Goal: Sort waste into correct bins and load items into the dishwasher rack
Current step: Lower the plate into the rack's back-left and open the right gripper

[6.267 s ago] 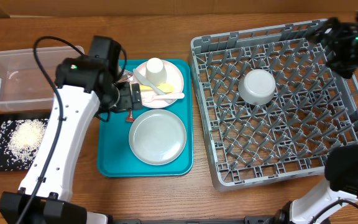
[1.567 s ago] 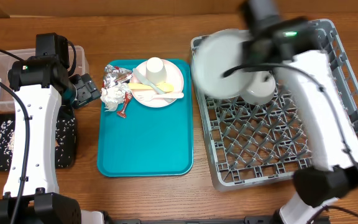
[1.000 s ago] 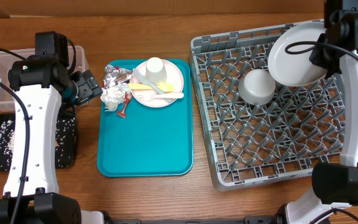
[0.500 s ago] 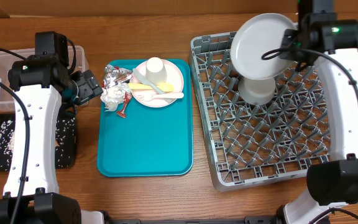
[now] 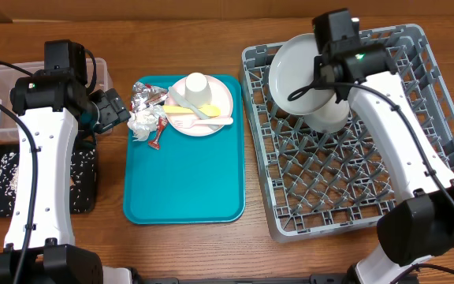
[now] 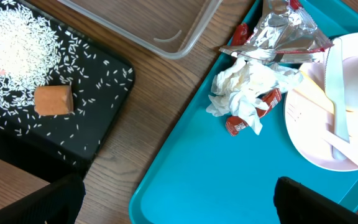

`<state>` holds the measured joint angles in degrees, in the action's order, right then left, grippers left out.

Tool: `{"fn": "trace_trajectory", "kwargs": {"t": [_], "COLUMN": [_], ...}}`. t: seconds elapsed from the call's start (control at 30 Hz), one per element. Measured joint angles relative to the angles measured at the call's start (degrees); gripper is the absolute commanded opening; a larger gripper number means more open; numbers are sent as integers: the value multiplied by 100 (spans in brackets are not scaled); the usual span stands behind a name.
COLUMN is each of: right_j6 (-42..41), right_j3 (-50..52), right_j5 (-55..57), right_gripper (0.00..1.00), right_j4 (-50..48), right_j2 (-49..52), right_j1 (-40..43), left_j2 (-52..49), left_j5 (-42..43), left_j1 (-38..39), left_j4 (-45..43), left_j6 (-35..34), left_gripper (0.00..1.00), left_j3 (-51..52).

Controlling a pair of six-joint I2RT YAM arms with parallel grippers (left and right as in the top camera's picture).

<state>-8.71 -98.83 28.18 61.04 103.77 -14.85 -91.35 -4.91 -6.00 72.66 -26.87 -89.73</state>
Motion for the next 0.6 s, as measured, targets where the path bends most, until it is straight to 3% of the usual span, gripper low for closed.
{"fn": "trace_trajectory", "kwargs": {"t": [0.33, 0.6], "right_j6": [2, 0], "right_j3": [140, 140], "right_j5": [789, 811], "right_gripper": [4, 4], "right_j4": [-186, -59], "right_j2": [0, 0], "right_j1": [-52, -79], "left_j2": [0, 0], "left_j5": [127, 131], "left_j1": [0, 0], "left_j4": [-20, -50], "left_j6": [0, 0], "left_gripper": [100, 100], "left_j3": [0, 0]}}
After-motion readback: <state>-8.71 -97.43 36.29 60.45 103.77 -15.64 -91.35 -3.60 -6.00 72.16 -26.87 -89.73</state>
